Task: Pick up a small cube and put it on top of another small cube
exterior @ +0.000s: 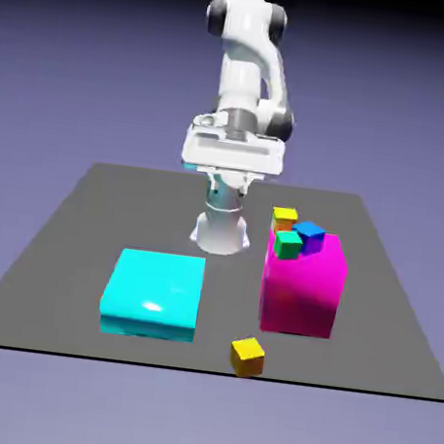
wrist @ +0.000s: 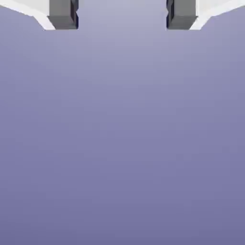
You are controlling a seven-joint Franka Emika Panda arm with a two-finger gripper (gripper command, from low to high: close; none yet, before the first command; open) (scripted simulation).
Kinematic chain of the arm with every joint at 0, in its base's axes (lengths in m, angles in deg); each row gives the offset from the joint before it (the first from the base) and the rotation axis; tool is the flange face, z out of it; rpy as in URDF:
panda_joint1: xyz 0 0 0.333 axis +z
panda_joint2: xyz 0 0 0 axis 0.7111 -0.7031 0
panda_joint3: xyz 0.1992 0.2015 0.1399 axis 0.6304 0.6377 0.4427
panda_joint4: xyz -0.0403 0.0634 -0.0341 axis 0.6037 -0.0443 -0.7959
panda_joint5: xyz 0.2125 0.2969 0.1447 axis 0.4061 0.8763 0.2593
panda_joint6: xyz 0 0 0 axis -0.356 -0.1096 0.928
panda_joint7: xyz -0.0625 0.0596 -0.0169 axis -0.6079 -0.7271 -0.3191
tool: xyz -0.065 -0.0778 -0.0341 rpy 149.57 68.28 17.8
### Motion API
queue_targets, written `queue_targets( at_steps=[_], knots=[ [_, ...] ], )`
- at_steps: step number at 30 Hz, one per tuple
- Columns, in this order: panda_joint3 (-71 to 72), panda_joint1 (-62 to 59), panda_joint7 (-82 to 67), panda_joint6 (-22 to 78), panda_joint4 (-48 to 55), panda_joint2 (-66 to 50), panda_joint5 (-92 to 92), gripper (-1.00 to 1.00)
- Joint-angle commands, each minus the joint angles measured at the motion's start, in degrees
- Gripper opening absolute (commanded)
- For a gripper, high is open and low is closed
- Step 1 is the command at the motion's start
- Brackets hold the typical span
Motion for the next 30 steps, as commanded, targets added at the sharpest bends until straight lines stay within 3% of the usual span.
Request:
queue_targets(
  at_steps=[1,30],
  knots=[
    [0.4,0.0,-0.1,1.8,1.7,-2.1,-0.4,0.00],
    [11.0,-0.1,-2.5,51.7,48.6,-60.7,-11.4,0.00]
  ],
)
